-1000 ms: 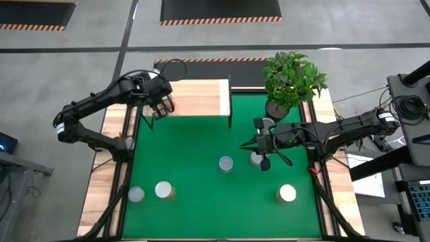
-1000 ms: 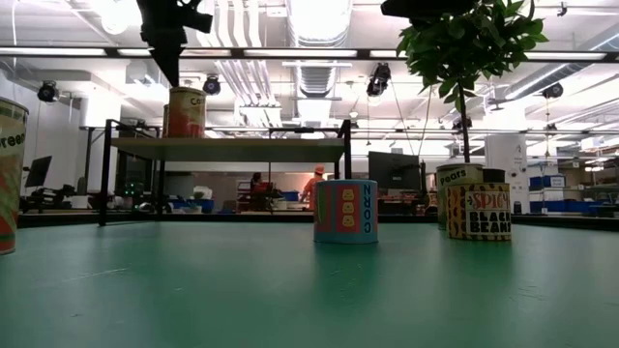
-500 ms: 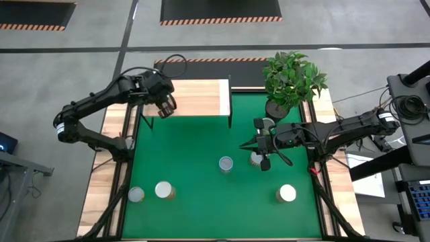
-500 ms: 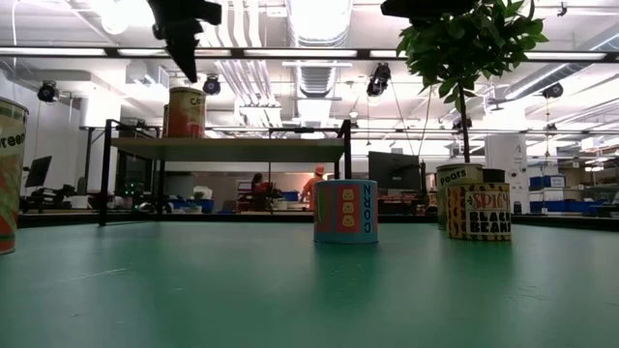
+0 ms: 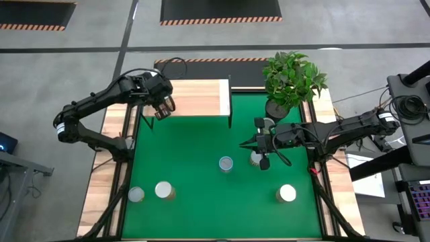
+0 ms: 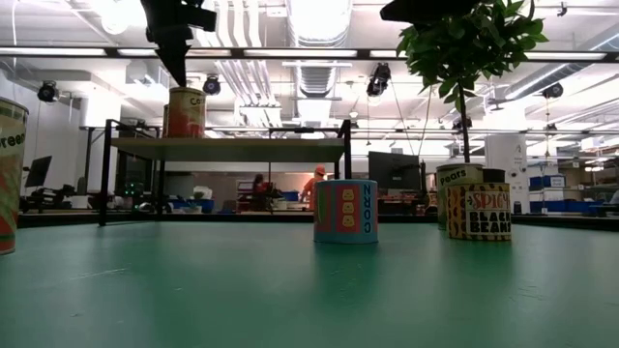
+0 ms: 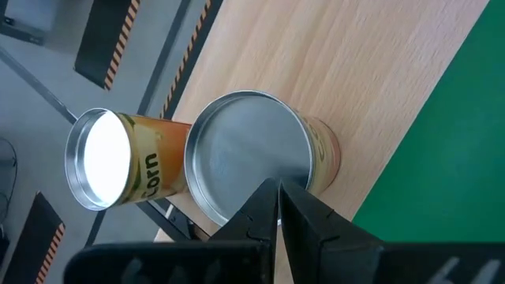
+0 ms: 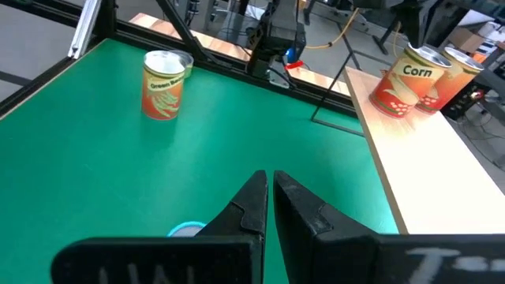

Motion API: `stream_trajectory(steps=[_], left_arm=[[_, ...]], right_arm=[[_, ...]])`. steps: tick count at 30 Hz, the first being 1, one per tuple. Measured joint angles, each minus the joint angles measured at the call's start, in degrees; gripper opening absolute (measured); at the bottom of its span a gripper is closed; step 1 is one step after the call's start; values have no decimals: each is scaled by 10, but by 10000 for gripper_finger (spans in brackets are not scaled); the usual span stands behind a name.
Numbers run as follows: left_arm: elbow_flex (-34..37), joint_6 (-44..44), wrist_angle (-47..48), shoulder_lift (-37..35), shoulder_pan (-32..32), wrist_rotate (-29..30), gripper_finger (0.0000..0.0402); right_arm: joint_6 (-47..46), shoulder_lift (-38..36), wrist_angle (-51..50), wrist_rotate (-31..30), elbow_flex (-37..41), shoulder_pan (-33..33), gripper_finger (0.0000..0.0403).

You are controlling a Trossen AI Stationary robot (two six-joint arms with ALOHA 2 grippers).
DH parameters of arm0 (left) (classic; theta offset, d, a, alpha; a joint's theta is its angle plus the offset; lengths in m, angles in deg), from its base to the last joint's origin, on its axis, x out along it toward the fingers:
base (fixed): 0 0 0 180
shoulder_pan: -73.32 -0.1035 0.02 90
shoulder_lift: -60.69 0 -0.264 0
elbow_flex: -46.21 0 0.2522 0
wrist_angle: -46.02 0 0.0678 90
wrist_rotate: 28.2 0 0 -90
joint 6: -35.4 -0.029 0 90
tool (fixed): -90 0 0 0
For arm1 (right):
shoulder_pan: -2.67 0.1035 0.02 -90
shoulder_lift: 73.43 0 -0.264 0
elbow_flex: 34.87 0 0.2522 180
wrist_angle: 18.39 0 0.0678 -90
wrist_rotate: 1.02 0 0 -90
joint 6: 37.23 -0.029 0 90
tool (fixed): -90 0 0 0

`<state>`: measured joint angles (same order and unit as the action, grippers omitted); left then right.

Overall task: Pick and place cans onto a shelf
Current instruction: Put the center orange can on the shelf aligned with the other orange can

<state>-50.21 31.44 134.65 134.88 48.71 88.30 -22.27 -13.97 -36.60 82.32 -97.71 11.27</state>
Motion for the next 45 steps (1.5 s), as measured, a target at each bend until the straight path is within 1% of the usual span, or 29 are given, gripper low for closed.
stream_trajectory(steps=[13,21,24,29,31,33,36,38,45], left_arm=[[7,6,-9,0,-4,1,0],[10,10,4,-1,-4,2,0],[10,6,16,-3,-4,24,0],[10,3,33,-8,-6,89,0],[8,12,34,-11,-7,96,0],[2,23,25,-12,-7,76,0],[-1,15,-8,-14,-6,2,0],[-1,3,-29,-14,-6,-37,0],[-1,-7,-38,-3,-11,-44,0]], right_arm=[[-2,0,-2,0,0,0,13],[-2,0,-4,0,0,0,13],[-2,0,-4,0,0,0,13],[-2,0,-4,0,0,0,13],[-2,0,-5,0,0,0,13],[-2,0,-5,0,0,0,13],[-2,0,-5,0,0,0,13],[-2,0,-5,0,0,0,13],[-4,0,-8,0,0,0,13]])
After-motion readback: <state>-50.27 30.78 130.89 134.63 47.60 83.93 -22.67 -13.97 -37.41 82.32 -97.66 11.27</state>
